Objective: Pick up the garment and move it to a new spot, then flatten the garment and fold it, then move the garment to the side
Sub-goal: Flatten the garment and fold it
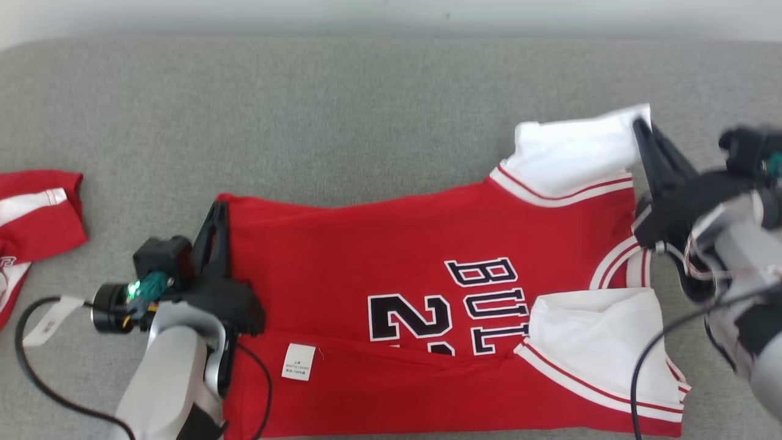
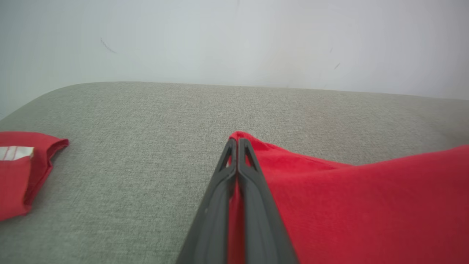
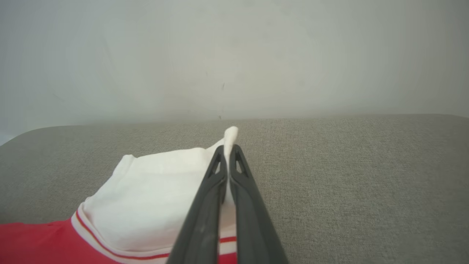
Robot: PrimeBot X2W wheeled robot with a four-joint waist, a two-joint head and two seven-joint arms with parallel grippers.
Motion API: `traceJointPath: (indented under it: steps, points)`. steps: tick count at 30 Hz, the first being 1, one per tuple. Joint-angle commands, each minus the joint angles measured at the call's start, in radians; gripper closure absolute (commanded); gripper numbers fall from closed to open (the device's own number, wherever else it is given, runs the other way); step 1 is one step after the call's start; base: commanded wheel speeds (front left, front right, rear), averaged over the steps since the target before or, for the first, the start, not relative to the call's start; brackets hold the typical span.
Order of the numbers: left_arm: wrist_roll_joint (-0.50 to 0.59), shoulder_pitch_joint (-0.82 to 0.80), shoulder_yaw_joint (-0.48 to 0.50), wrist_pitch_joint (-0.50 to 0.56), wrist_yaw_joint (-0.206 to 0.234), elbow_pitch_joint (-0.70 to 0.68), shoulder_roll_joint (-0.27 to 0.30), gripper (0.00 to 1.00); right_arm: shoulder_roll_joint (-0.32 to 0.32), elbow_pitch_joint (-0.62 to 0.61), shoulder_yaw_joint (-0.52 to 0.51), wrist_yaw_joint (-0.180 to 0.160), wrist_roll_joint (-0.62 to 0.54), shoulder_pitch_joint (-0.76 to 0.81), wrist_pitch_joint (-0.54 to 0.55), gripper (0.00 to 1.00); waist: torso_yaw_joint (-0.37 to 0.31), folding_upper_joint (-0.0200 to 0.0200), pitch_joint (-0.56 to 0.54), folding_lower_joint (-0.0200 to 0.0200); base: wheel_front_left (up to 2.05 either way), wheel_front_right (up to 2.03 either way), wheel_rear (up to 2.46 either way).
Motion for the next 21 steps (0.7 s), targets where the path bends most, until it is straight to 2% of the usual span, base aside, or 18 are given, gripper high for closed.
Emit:
traceJointPath:
  steps: [1, 9, 15, 21]
  points:
    - [0.008, 0.038, 0.017, -0.001, -0.005, -0.015, 0.004, 1.00, -0.012, -0.024, -0.031, -0.001, -0.021, 0.056, -0.004, 1.00, -0.011, 0.0000, -0.034, 0.0001, 0.00, 0.00, 0.00]
    - [-0.002, 0.162, 0.085, -0.001, -0.021, -0.064, -0.005, 1.00, 0.007, -0.143, -0.192, -0.001, -0.110, 0.299, -0.004, 1.00, -0.017, 0.0000, -0.117, 0.0001, 0.00, 0.00, 0.00]
    - [-0.029, 0.245, 0.099, -0.001, -0.030, -0.071, -0.008, 1.00, 0.030, -0.178, -0.219, -0.001, -0.141, 0.427, -0.003, 1.00, -0.027, 0.0000, -0.151, 0.0001, 0.00, 0.00, 0.00]
    - [-0.078, 0.304, 0.084, -0.001, -0.019, -0.060, -0.008, 1.00, 0.044, -0.168, -0.231, -0.002, -0.149, 0.499, -0.003, 1.00, -0.038, 0.0000, -0.167, 0.0001, 0.00, 0.00, 0.00]
